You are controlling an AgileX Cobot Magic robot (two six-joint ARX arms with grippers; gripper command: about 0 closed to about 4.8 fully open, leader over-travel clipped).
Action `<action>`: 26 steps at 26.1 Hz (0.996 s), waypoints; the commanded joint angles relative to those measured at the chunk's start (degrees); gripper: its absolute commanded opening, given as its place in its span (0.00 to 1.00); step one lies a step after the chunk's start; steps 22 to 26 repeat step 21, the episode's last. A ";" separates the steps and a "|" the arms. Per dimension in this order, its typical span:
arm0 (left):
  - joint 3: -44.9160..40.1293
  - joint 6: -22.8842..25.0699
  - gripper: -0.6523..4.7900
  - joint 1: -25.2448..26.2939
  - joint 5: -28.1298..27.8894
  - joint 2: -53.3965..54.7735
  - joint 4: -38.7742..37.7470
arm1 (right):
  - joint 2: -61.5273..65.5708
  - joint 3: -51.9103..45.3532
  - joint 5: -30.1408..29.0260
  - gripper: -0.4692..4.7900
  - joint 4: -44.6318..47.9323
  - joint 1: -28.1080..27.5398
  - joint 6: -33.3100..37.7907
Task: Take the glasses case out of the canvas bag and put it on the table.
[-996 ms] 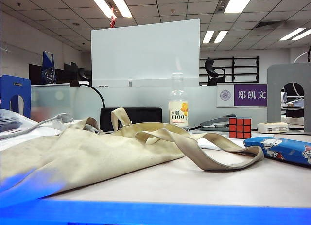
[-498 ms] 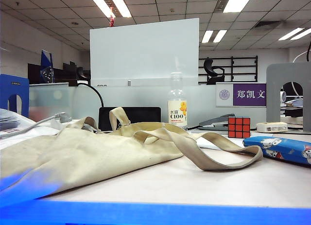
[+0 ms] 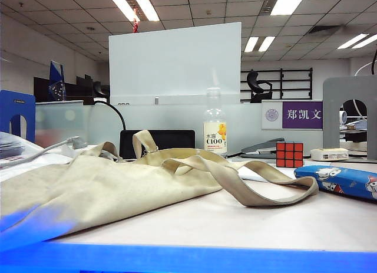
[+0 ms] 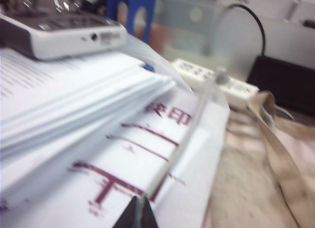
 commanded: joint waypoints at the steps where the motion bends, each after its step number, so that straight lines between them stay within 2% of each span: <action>1: 0.04 -0.24 0.11 -0.46 1.07 -0.09 -2.34 | -0.09 -0.13 0.04 0.08 0.81 0.00 0.17; 26: 0.04 -0.26 0.11 -1.09 2.36 -0.24 -3.30 | -0.09 -0.13 0.02 0.08 0.81 -0.02 0.17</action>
